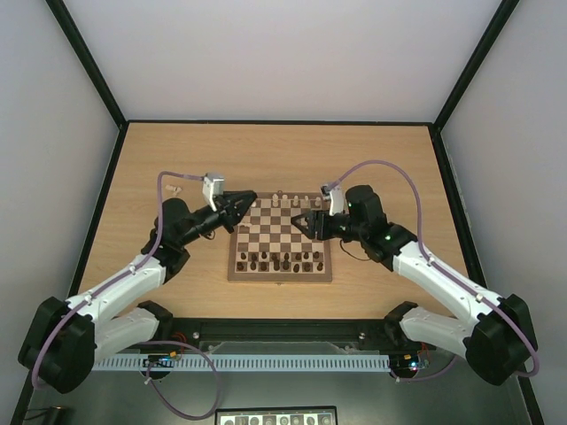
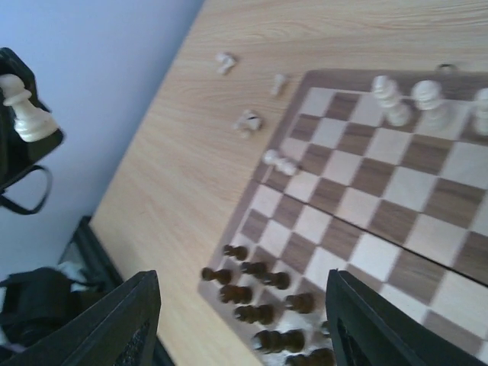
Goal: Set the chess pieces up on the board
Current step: Adjust the chess piece.
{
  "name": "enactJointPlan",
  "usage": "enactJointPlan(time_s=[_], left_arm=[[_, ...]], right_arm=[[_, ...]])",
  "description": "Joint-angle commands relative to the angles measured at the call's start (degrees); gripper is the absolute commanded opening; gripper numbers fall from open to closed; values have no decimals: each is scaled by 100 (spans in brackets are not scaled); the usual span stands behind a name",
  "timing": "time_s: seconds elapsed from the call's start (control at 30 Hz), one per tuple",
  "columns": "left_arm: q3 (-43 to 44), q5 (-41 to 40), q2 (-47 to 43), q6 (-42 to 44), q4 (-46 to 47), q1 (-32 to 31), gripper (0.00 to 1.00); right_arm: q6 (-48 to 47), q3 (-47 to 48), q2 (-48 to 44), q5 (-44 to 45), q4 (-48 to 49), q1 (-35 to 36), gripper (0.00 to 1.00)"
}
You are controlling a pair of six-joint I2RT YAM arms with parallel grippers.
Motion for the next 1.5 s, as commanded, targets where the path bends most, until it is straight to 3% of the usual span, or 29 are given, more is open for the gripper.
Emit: enactJointPlan(time_s=[0.0,0.17,0.53,1.47], left_arm=[[-33,646,-50,-130,947,-318,3],[10,763,-33,-229,1287,-686,3],[23,843,251,-646,2128,-1050,3],[346,774,1144,-1048,2977,-1630,3]], right_arm=[[376,-445,-430,-1151,1194,39,60],[602,-823,-843,-1716,2157,41,56],[1000,-906,-975,-2145,3007,46,52],[840,-690,-714,-2134,3133,272,37]])
